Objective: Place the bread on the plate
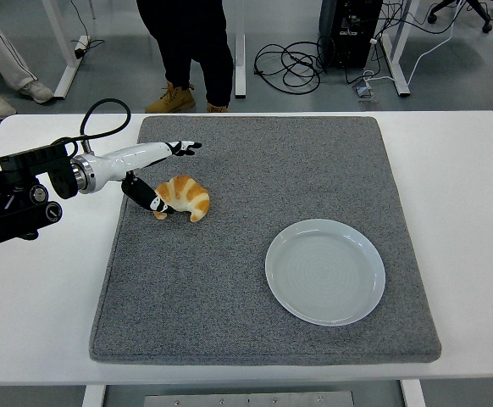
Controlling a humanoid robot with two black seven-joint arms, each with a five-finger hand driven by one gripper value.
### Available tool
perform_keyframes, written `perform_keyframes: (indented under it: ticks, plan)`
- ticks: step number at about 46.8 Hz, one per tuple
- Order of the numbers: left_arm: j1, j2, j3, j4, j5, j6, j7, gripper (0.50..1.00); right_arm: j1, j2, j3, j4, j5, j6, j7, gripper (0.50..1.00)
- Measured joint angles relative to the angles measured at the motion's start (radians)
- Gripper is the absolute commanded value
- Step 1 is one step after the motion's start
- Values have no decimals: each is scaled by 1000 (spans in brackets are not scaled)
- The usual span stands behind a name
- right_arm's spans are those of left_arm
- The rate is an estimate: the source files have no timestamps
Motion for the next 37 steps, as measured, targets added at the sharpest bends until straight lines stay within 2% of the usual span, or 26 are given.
perform_keyframes:
  ticks: [18,28,37]
  plan:
    - [64,-6,-7,13,0,112,-10,949,1,0,0,0,0,0,0,1000]
    - [81,-50,-9,23,-3,143,-16,948,1,0,0,0,0,0,0,1000]
    - [99,-102,-9,92,-4,161,-18,948,1,0,1,0,0,0,0,1000]
